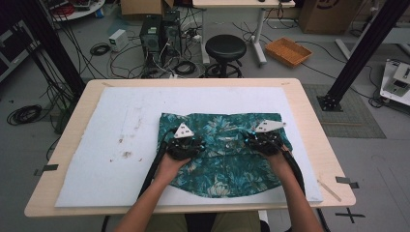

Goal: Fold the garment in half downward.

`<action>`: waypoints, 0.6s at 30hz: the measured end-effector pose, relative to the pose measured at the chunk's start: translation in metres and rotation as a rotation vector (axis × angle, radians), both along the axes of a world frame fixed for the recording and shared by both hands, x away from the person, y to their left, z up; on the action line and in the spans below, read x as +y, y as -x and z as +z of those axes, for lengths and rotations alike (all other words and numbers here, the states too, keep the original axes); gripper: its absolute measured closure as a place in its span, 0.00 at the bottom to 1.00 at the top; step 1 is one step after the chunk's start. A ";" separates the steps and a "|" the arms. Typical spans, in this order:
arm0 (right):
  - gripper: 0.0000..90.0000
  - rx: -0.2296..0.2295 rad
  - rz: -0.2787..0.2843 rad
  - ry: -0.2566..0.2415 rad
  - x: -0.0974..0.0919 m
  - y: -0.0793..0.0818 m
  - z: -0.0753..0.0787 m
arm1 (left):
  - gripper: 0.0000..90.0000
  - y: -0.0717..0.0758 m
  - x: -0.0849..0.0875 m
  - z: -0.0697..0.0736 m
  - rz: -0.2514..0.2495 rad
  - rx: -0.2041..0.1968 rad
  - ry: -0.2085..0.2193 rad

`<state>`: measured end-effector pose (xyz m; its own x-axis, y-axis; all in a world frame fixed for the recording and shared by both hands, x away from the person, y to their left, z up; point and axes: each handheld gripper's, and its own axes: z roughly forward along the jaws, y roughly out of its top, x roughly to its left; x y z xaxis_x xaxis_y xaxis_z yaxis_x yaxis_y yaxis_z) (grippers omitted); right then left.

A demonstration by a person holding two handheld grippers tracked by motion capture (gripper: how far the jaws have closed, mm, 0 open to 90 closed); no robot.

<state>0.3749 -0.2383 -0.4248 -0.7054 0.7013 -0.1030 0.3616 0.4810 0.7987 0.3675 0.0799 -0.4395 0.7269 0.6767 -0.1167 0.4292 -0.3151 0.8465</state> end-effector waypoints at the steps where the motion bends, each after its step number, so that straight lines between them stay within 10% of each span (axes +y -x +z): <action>1: 0.92 -0.016 0.003 -0.029 -0.003 0.003 0.002 | 0.67 -0.001 0.002 0.001 0.012 0.005 0.012; 8: 0.92 -0.078 0.057 -0.126 -0.016 0.018 0.008 | 0.45 -0.005 0.010 0.010 0.047 -0.005 0.059; 12: 0.92 -0.097 0.103 -0.161 -0.021 0.025 0.008 | 0.44 -0.010 0.010 0.019 -0.014 0.013 0.110; 18: 0.92 -0.072 0.158 -0.151 -0.024 0.033 0.001 | 0.44 -0.020 -0.012 0.011 -0.087 0.125 -0.005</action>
<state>0.3418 -0.2624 -0.4234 -0.8025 0.5937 -0.0596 0.2303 0.4004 0.8869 0.3874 0.0680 -0.4285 0.7626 0.6129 -0.2069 0.5024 -0.3598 0.7862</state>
